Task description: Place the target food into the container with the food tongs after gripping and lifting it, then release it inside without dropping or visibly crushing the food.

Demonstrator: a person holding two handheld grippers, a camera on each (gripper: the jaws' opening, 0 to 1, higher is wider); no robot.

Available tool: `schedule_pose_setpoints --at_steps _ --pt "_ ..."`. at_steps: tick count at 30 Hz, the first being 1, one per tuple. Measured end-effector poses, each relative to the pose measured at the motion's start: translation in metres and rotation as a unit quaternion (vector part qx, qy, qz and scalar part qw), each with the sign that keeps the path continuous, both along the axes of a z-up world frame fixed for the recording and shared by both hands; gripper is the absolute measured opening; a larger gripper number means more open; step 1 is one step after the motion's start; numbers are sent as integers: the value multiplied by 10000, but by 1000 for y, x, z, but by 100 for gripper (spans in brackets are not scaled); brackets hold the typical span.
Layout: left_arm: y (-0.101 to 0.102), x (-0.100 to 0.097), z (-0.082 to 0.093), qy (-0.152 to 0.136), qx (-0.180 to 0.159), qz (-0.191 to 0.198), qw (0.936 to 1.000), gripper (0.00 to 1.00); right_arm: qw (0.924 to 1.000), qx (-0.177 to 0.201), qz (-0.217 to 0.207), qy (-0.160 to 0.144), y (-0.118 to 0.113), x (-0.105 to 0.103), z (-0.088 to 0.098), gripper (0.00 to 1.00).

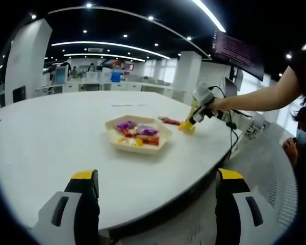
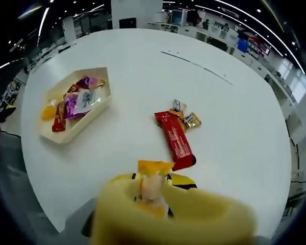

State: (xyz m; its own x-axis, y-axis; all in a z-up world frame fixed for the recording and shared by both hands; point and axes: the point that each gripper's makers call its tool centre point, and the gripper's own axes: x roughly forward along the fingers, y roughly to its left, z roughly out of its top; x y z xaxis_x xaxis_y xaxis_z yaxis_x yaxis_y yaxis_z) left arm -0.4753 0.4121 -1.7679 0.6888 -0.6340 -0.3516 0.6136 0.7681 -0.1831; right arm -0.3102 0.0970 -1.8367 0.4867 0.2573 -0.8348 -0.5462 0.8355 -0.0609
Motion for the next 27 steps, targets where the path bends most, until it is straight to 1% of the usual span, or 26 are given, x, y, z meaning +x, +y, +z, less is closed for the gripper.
schedule_pose_setpoints --at_steps 3,8,13,14,17,20,22,27 --pt "0 1 1 -18 2 11 10000 92 9999 75 -116 -17 -2 2 0 21" --pt "0 0 -1 25 -7 -8 10000 90 9999 88 -112 8 -1 1 0 20" --pt "-1 0 -1 39 -29 -18 10000 91 9999 82 -133 25 0 1 1 20" --pt "-1 0 1 39 -111 -16 9999 92 9999 81 -143 27 0 1 1 20" --pt "-1 0 0 50 -79 -29 10000 92 9998 118 -184 40 0 2 2 20" --pt "-1 0 -1 57 -80 -42 9999 92 9998 95 -177 39 0 0 2 20" --pt "-2 0 0 57 -94 -51 9999 92 9999 -35 -61 79 -2 -3 2 20" --pt "-2 0 0 72 -138 -62 9999 93 9999 19 -81 77 -3 -4 5 20"
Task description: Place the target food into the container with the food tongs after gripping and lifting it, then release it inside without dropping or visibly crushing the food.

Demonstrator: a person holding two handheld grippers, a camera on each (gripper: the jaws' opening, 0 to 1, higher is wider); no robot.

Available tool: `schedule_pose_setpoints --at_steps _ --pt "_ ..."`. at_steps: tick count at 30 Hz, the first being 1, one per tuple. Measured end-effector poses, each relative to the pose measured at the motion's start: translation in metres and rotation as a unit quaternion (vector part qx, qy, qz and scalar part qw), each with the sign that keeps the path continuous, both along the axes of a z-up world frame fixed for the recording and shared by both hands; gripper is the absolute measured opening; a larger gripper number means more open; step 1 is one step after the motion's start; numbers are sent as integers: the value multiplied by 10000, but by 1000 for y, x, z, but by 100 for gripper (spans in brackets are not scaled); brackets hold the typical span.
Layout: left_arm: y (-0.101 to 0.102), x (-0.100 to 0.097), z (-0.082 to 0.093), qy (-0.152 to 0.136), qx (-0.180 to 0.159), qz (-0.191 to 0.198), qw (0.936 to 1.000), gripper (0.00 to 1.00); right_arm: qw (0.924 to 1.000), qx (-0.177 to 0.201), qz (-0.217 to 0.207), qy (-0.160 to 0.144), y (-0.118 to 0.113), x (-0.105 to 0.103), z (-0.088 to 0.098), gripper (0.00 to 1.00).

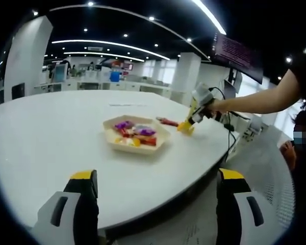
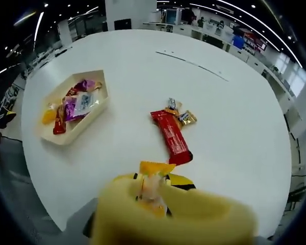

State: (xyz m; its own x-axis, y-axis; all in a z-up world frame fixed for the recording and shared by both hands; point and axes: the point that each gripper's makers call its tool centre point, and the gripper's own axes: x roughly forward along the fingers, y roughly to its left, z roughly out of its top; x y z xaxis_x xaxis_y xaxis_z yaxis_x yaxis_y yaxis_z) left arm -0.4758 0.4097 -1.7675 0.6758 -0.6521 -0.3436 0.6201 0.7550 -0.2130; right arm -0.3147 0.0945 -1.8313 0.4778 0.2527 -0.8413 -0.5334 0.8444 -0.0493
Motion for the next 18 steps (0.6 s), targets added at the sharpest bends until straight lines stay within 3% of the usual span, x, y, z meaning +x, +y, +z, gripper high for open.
schedule_pose_setpoints --at_steps 13,18 --pt "-1 0 3 -66 -57 -4 10000 93 9995 104 19 -286 8 5 34 20" --pt "-2 -2 3 -92 -48 -39 9999 93 9983 153 -106 -558 8 12 56 20"
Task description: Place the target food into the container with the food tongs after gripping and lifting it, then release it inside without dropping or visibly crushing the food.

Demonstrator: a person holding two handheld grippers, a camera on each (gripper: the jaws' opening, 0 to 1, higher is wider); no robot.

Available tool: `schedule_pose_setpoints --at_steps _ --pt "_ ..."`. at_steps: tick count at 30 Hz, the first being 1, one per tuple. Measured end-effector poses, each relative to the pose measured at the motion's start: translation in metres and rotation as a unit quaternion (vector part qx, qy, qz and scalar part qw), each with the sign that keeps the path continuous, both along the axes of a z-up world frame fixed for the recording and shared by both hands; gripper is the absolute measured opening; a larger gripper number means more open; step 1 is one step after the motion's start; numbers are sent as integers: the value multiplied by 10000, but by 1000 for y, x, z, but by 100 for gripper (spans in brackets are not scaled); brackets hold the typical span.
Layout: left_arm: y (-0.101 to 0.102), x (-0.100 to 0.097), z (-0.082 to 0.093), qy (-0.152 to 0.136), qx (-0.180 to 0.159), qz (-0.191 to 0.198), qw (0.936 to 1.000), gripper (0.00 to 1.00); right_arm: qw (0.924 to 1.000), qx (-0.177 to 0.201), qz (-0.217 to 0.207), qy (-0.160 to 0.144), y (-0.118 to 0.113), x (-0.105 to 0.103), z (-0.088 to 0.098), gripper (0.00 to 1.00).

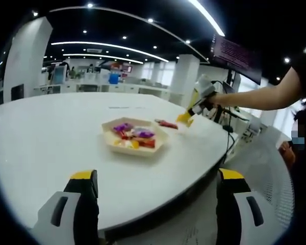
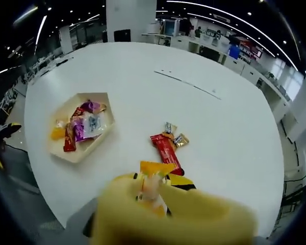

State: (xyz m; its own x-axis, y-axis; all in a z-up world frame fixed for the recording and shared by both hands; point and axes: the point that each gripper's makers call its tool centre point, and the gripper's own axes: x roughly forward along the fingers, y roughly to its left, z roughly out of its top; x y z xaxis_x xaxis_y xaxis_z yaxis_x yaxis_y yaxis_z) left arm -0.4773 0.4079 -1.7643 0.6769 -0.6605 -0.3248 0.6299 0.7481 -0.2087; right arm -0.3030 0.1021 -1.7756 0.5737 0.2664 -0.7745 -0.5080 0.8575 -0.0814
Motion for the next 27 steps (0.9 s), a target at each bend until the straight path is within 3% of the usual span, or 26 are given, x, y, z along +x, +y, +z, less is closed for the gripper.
schedule_pose_setpoints --at_steps 6,13,27 --pt "-1 -1 1 -32 -14 -35 10000 93 9999 -13 -7 -138 0 2 20 20" --pt "-1 -1 4 -157 -12 -53 9999 95 9999 1 9 -168 1 3 30 20" --pt "-5 -2 7 -318 50 -184 9993 99 9994 37 222 -248 31 5 55 21"
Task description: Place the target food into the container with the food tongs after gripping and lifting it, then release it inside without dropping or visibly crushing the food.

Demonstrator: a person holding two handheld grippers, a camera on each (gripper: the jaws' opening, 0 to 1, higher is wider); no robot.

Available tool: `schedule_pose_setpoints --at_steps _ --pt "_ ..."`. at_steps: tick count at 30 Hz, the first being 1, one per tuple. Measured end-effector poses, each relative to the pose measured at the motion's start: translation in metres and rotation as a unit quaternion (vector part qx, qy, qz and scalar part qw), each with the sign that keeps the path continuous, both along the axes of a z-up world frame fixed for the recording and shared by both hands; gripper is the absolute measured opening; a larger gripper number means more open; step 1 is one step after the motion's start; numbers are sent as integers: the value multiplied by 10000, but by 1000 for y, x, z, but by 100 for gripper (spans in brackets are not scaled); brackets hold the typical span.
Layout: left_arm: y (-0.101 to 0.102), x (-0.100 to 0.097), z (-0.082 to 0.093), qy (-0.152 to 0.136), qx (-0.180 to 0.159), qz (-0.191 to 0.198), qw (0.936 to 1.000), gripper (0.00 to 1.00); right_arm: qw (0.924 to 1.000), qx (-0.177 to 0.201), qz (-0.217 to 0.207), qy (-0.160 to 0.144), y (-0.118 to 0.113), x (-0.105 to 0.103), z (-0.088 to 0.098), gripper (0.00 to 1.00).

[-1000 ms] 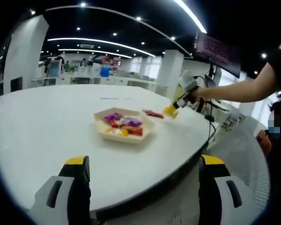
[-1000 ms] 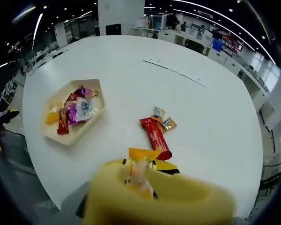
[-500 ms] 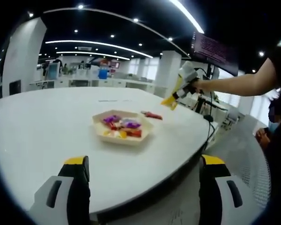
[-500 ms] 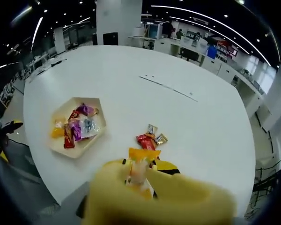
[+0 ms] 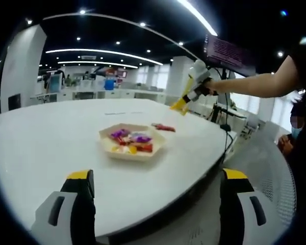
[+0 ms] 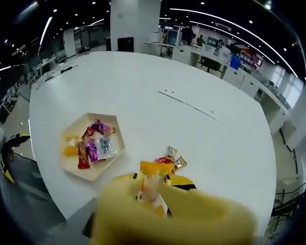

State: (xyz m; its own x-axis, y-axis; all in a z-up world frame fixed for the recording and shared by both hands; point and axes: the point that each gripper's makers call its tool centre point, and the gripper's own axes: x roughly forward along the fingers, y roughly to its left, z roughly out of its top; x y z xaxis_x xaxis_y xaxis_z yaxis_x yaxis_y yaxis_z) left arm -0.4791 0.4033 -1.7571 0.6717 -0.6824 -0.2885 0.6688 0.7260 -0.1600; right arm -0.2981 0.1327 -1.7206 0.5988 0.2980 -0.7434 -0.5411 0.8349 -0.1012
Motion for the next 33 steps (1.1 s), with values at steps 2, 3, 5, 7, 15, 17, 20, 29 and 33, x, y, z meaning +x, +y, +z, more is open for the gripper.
schedule_pose_setpoints --at_steps 2,3,5,7,15,17,20,29,33 --pt "0 0 0 -14 2 -24 10000 99 10000 -18 42 -27 5 1 1 21" --pt "0 0 0 -23 2 -22 10000 99 10000 -71 62 -24 6 1 -1 21" --pt "0 1 0 -33 -1 -15 10000 99 9999 -67 78 35 8 0 -3 21" --pt "0 0 1 -40 0 -23 10000 99 9999 -80 95 55 8 6 -5 21" --pt "0 1 2 -84 -51 -22 9999 99 9998 -78 179 30 9 21 -3 21" --pt "0 1 3 -106 -60 -14 9999 99 9998 -84 200 1 11 24 -1 21" --pt "0 1 3 -96 -81 -18 9999 99 9997 -91 243 -5 16 25 0 21" --pt "1 0 3 -95 -125 -4 9999 99 9986 -90 517 -108 44 27 10 22" --pt "1 -1 2 -66 -125 -7 9999 99 9975 -135 682 -159 61 29 14 22"
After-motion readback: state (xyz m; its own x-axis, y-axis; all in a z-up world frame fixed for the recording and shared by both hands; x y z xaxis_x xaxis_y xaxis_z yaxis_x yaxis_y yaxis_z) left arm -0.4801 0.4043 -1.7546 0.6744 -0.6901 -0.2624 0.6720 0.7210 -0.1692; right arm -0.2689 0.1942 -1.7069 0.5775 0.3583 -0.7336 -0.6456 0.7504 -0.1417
